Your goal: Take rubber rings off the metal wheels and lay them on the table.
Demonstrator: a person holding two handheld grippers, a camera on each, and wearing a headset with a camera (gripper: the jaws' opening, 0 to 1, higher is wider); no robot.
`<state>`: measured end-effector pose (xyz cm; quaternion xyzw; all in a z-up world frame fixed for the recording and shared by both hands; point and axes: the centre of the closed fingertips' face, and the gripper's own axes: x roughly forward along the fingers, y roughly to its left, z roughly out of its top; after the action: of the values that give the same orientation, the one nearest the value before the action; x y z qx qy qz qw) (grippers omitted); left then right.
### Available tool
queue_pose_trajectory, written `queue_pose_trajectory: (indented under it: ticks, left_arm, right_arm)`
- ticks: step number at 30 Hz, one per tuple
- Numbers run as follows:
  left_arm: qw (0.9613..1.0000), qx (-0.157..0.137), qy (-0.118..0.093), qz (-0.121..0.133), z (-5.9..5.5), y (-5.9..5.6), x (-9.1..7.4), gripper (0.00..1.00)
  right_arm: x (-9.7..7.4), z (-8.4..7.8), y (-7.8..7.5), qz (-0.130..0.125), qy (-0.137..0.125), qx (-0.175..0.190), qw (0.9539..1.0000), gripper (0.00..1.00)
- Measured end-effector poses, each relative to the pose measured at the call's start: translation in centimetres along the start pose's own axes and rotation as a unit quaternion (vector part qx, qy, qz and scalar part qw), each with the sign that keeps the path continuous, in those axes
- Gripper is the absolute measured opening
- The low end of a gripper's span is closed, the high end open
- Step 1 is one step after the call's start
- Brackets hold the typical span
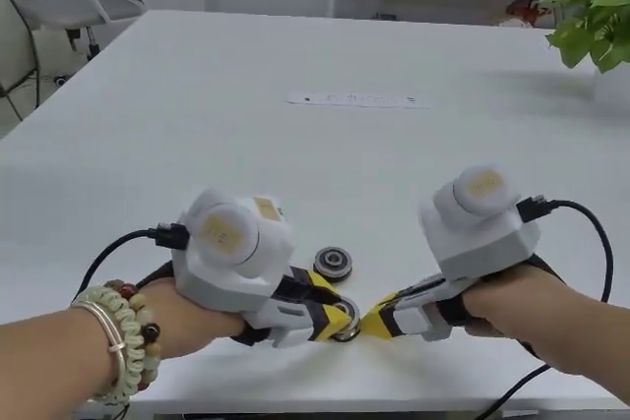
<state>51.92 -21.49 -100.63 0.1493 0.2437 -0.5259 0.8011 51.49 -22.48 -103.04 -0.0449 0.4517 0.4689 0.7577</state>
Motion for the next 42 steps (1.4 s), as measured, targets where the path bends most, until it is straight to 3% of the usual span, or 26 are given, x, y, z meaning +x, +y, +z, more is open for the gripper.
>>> queue_pose_trajectory:
  ticks: [8,10,12,13,20,25,42]
  left_arm:
    - [1.0000,0.002,0.000,-0.001,-0.1,0.0,0.0,0.15]
    - [1.0000,0.002,0.000,-0.001,-0.1,0.0,0.0,0.15]
    - [1.0000,0.002,0.000,0.000,-0.1,0.1,-0.1,0.15]
    - [1.0000,0.002,0.000,0.001,-0.1,0.1,0.0,0.15]
    - [1.0000,0.007,0.001,0.002,-0.1,0.1,-0.1,0.14]
    - [0.9998,0.020,0.003,0.004,-0.2,0.1,-0.1,0.14]
    - [0.9998,0.020,0.001,0.004,-0.2,0.2,-0.1,0.14]
  right_arm:
    - [-0.6,0.7,-0.3,0.006,-0.017,0.040,0.9991,0.00]
    - [-0.8,1.1,-0.2,0.019,-0.033,0.076,0.9964,0.00]
    - [-1.1,1.8,0.1,0.043,-0.055,0.118,0.9905,0.00]
    - [-1.1,1.4,-0.2,0.034,-0.048,0.125,0.9903,0.00]
    - [-1.0,1.5,0.3,0.041,-0.053,0.139,0.9880,0.00]
    - [-0.9,1.7,0.6,0.042,-0.053,0.129,0.9893,0.00]
    - [-0.8,2.3,1.2,0.054,-0.059,0.125,0.9890,0.00]
